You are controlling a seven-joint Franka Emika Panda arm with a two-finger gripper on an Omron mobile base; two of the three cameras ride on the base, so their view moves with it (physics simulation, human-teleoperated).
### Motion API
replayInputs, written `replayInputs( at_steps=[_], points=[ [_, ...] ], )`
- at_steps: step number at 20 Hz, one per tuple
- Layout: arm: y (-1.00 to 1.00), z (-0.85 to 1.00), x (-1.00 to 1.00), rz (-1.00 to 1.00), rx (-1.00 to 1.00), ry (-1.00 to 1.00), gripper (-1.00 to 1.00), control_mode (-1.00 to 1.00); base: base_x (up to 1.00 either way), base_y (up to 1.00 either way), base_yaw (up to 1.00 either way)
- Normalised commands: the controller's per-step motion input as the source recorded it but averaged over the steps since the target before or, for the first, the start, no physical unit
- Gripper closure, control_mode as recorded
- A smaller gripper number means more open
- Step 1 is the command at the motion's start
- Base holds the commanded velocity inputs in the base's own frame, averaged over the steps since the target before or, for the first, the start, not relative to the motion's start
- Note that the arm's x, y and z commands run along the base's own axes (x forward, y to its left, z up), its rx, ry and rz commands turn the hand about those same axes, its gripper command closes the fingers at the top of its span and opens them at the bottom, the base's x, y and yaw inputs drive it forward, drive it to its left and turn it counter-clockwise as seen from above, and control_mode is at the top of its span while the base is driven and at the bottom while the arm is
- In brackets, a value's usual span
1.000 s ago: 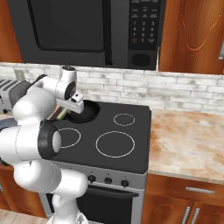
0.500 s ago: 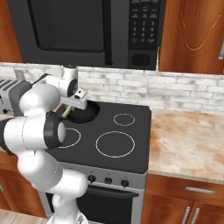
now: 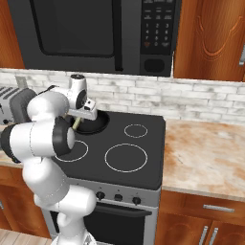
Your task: Pick up the butter stick and place it in the pan. Then turn on the burner for the pan.
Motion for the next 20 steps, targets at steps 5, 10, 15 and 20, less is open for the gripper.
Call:
replayInputs(
  at_steps=[5,10,15,20],
  points=[
    [0.00,-0.20,0.09,0.02,-0.10,-0.01,1.00,-1.00,0.00,0.00,0.00],
    [0.00,-0.06,0.23,0.01,-0.04,0.00,1.00,-1.00,0.00,0.00,0.00],
    [0.00,-0.10,0.25,0.01,0.00,0.00,1.00,-1.00,0.00,0.00,0.00],
    [0.00,-0.23,0.28,0.03,0.00,-0.01,1.00,-1.00,0.00,0.00,0.00]
  ],
)
